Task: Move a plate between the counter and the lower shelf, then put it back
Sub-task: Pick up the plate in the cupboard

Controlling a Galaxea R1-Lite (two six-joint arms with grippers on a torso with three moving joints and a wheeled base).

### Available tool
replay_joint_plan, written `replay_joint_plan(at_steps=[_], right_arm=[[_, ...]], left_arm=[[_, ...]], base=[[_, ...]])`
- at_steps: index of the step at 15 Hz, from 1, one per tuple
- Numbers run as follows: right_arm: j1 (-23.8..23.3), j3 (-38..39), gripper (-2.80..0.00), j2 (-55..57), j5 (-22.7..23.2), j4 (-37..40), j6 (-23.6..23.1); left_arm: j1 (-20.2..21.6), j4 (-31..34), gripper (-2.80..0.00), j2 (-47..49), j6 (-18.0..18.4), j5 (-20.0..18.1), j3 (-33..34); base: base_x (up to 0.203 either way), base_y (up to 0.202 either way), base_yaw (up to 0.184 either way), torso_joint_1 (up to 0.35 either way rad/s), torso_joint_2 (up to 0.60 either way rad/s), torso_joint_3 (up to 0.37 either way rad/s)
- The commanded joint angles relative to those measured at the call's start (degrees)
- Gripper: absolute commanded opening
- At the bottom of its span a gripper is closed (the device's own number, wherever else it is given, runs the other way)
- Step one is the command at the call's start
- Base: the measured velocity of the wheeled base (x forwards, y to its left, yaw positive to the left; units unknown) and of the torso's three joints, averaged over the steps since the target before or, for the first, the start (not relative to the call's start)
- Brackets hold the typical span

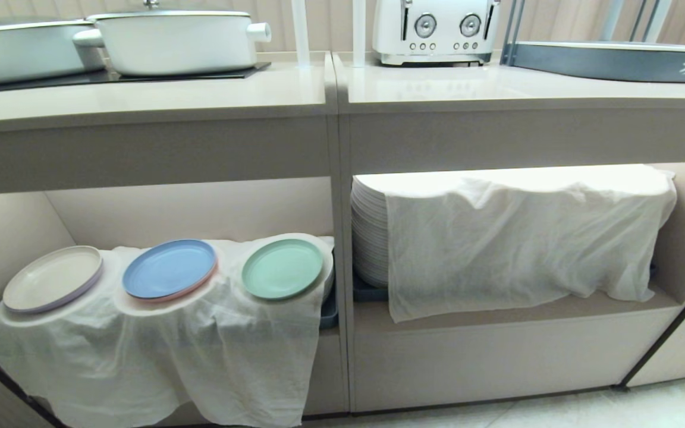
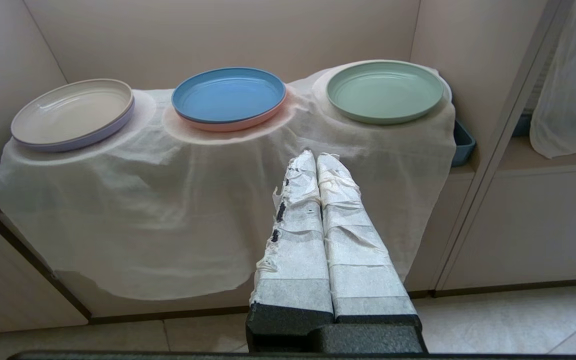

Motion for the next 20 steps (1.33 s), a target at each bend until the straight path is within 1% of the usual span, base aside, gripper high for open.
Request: replay_joint_plan(at_steps=[1, 7, 11, 12, 14, 15, 16, 17, 18, 20], right_arm=[[0.0, 0.0, -2.80, 0.0, 0.0, 0.0, 0.0], [0.0, 0.0, -2.80, 0.0, 0.0, 0.0, 0.0], [0.0, 0.0, -2.80, 0.0, 0.0, 0.0, 0.0], [0.0, 0.0, -2.80, 0.0, 0.0, 0.0, 0.0], [0.0, 0.0, -2.80, 0.0, 0.0, 0.0, 0.0], [0.0, 0.0, -2.80, 0.0, 0.0, 0.0, 0.0], [0.0, 0.0, -2.80, 0.0, 0.0, 0.0, 0.0], [0.0, 0.0, -2.80, 0.0, 0.0, 0.0, 0.0], [0.0, 0.0, -2.80, 0.0, 0.0, 0.0, 0.0], [0.0, 0.0, -2.80, 0.0, 0.0, 0.0, 0.0]], left_arm=[[0.0, 0.0, -2.80, 0.1, 0.0, 0.0, 0.0], [0.0, 0.0, -2.80, 0.1, -0.1, -0.5, 0.0], [0.0, -0.3, -2.80, 0.1, 0.6, -0.8, 0.0], [0.0, -1.4, -2.80, 0.1, 1.2, -1.1, -0.3], [0.0, -3.6, -2.80, 0.0, 1.3, -3.3, -0.7], [0.0, -3.8, -2.80, 0.0, 1.3, -3.7, -2.0], [0.0, -3.6, -2.80, 0.1, 1.2, -5.1, -3.6], [0.0, -3.1, -2.80, 0.1, 1.2, -6.7, -5.0], [0.0, -1.8, -2.80, 0.1, 1.2, -7.5, -6.4], [0.0, 2.1, -2.80, 0.1, 1.3, -8.1, -9.3]], base=[[0.000, 0.000, 0.000, 0.000, 0.00, 0.000], [0.000, 0.000, 0.000, 0.000, 0.00, 0.000], [0.000, 0.000, 0.000, 0.000, 0.00, 0.000], [0.000, 0.000, 0.000, 0.000, 0.00, 0.000], [0.000, 0.000, 0.000, 0.000, 0.00, 0.000], [0.000, 0.000, 0.000, 0.000, 0.00, 0.000], [0.000, 0.000, 0.000, 0.000, 0.00, 0.000], [0.000, 0.000, 0.000, 0.000, 0.00, 0.000], [0.000, 0.000, 0.000, 0.000, 0.00, 0.000], [0.000, 0.000, 0.000, 0.000, 0.00, 0.000]])
